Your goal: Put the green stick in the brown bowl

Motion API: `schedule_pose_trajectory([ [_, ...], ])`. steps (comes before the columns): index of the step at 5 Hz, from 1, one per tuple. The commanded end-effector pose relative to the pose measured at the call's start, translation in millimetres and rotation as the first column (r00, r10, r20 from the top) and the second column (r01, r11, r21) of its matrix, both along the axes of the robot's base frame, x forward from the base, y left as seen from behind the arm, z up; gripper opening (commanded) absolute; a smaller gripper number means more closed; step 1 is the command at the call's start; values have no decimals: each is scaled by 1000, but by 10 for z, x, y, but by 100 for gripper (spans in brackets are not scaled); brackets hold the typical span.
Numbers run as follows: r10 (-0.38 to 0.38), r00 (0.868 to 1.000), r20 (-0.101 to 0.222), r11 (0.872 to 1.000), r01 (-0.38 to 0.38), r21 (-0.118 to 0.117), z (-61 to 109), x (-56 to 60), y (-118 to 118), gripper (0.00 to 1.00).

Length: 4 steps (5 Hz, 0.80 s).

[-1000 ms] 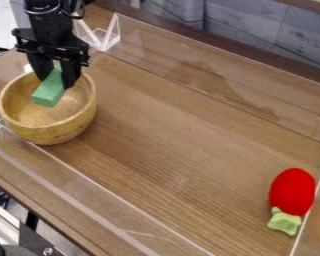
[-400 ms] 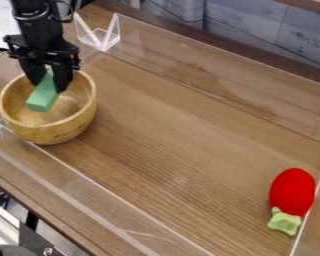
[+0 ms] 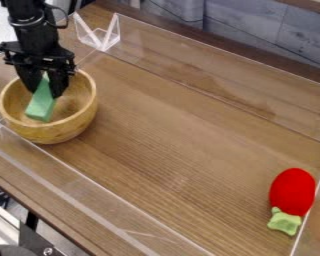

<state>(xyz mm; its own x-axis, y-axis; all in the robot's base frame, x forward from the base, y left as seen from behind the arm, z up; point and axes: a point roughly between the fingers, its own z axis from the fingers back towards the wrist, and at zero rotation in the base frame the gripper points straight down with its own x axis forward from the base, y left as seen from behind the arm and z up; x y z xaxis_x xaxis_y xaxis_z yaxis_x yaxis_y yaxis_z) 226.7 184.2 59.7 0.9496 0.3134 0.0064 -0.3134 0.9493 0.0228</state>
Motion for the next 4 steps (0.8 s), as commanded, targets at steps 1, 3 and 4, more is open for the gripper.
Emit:
schedule_pose_trajectory([
  [1, 15, 1000, 24, 1000, -15, 14, 73, 25, 79, 100],
  [3, 20, 1000, 13, 999, -19, -27, 104, 14, 54, 100],
  [4, 19, 1000, 8, 999, -19, -45, 116, 10, 40, 100],
])
